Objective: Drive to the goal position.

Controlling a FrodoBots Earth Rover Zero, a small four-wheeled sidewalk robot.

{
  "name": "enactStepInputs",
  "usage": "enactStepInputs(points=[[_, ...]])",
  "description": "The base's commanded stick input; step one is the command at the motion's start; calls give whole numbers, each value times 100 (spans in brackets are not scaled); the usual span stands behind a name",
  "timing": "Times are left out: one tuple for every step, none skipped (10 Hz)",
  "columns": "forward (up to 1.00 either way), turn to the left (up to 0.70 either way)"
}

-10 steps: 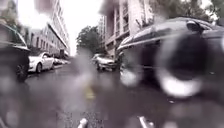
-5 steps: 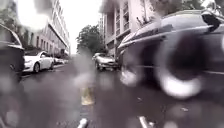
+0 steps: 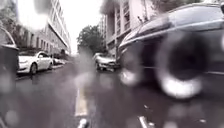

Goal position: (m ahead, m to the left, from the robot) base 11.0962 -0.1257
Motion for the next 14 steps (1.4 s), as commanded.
enactStepInputs(points=[[70,3],[70,10],[70,14],[70,14],[70,14],[70,14],[70,14],[70,3],[70,0],[70,0],[70,0],[70,0],[70,0],[70,6]])
